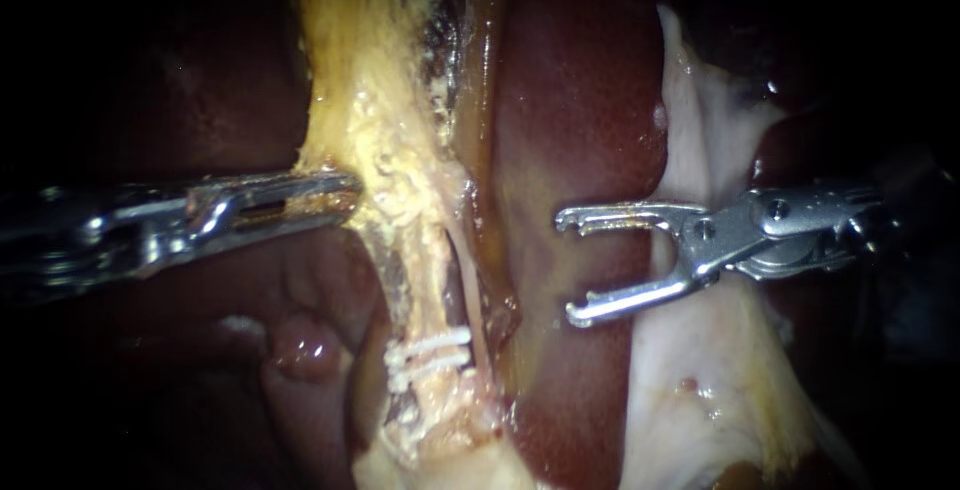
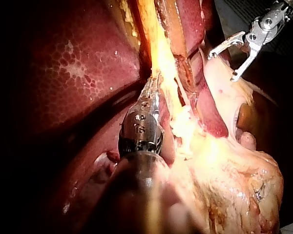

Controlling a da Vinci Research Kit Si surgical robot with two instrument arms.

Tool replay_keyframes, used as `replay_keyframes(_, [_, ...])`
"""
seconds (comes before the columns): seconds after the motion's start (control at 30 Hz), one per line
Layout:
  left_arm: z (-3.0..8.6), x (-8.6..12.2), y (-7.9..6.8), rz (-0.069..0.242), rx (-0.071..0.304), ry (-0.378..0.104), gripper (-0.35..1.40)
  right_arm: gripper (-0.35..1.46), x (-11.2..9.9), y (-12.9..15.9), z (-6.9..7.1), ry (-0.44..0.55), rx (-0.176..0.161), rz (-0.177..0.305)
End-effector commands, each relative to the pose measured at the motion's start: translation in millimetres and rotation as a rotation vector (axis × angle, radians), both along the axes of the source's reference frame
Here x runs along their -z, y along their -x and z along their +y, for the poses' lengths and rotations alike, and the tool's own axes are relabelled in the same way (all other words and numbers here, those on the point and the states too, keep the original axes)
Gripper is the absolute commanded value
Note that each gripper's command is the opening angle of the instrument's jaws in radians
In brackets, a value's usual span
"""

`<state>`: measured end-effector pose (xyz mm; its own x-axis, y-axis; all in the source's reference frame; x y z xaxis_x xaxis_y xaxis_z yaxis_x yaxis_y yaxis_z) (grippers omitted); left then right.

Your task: Going back second clip left tube

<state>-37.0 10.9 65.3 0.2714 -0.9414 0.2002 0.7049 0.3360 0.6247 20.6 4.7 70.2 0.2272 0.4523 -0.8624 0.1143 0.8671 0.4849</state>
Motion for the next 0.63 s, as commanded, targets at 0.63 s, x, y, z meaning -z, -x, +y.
replay_keyframes(0.63, [-0.5,-1.1,1.2,0.003,-0.021,-0.016,-0.35,0.6,-0.1,0.0,0.1,0.046,0.009,0.008])
